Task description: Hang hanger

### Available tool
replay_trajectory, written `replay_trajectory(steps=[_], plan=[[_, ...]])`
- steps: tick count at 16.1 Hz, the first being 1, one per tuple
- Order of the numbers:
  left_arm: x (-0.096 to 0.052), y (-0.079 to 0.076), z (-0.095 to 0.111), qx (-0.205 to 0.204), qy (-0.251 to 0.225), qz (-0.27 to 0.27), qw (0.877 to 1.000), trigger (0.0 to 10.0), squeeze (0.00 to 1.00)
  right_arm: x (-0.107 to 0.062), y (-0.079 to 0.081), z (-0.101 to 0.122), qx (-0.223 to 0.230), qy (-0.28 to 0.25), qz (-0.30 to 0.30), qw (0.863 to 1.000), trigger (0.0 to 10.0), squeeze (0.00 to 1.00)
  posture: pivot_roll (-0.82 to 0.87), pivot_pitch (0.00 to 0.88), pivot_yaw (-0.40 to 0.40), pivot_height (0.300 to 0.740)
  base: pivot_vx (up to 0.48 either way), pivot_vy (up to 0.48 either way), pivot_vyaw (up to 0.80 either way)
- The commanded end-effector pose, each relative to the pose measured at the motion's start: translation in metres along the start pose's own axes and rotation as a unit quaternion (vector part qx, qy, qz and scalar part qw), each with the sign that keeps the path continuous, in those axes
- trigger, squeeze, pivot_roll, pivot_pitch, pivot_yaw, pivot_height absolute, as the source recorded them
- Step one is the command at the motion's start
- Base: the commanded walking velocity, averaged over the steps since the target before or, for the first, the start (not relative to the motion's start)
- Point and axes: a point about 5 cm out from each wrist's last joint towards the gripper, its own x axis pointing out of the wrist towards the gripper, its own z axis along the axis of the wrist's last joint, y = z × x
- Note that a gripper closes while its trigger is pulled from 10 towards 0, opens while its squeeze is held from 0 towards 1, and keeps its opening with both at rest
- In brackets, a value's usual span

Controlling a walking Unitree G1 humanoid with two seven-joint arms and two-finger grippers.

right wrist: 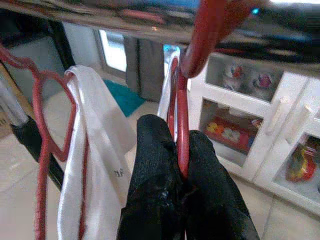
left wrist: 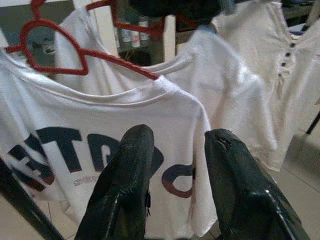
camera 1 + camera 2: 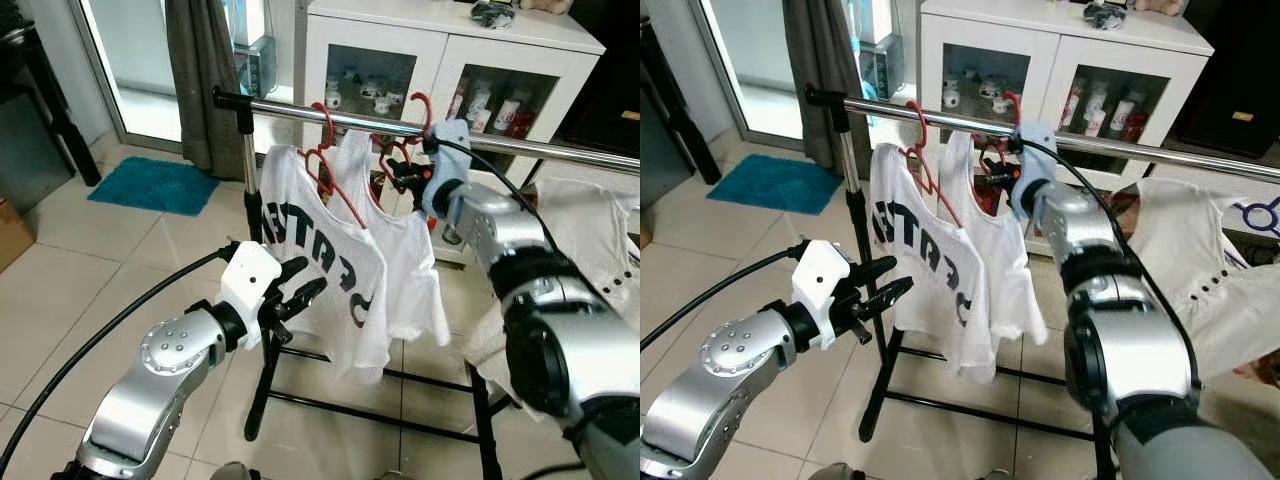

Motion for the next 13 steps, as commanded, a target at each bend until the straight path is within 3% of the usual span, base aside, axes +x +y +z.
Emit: replay_trajectory(steps=[1, 3, 6, 13], plan=[[0.001, 0.005, 0.002, 0.008, -0.003, 0.017, 1.0, 10.0, 0.0, -0.008, -0.004, 0.025, -0.009, -0.058, 0.011, 0.998, 0.0, 0.0, 0.0, 0.0, -0.055, 0.71, 0.0, 0.0, 0.0], [0.002, 0.007, 0.001, 0.002, -0.005, 0.027, 1.0, 10.0, 0.0, -0.017, -0.001, 0.011, -0.023, -0.052, 0.024, 0.998, 0.0, 0.0, -0.01, 0.0, -0.054, 0.71, 0.0, 0.0, 0.0], [0.004, 0.007, -0.004, -0.005, -0.002, 0.039, 0.999, 10.0, 0.0, -0.045, 0.007, -0.028, -0.019, -0.04, 0.018, 0.999, 0.0, 0.0, -0.03, 0.0, -0.055, 0.71, 0.0, 0.0, 0.0], [0.005, 0.001, -0.008, -0.012, 0.0, 0.042, 0.999, 10.0, 0.0, -0.081, 0.016, -0.051, -0.054, -0.034, -0.033, 0.997, 0.0, 0.0, -0.03, 0.0, -0.075, 0.71, -0.036, 0.0, 0.0]])
